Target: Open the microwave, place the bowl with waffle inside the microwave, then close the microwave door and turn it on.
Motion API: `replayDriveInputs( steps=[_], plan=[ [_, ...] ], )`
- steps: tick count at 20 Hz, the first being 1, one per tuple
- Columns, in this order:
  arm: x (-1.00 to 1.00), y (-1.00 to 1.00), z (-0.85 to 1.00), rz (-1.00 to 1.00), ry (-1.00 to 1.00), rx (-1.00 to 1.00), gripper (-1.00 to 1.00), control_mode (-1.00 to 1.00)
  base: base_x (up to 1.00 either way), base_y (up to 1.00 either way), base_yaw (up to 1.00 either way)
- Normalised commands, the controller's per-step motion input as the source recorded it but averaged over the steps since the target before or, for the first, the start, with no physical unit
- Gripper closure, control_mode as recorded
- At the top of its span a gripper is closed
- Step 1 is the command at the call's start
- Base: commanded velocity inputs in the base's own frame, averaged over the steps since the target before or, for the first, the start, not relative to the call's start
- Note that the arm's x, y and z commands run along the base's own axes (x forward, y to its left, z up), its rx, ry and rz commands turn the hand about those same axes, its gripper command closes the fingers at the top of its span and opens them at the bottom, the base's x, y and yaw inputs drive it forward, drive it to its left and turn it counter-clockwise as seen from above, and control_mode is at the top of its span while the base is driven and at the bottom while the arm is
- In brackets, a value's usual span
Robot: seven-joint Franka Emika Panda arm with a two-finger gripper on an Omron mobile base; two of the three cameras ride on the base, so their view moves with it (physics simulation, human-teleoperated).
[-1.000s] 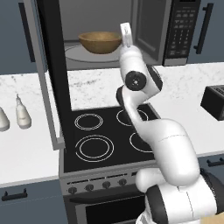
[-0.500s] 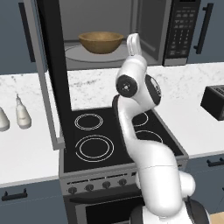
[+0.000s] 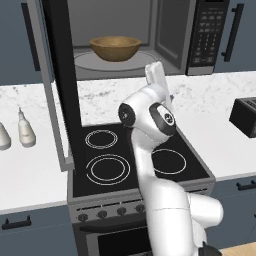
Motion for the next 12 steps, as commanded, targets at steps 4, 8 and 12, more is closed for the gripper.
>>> replayDriveInputs(
  steps=[4,8,12],
  plan=[
    [0.0,-0.22,-0.99,-0.16,0.0,-0.14,-1.0,-1.0,0.0,0.0,0.0],
    [0.01,0.02,-0.73,-0.07,0.0,-0.1,-1.0,-1.0,0.0,0.0,0.0],
    [0.07,0.35,-0.42,-0.01,0.0,-0.04,-1.0,-1.0,0.0,0.0,0.0]
  ],
)
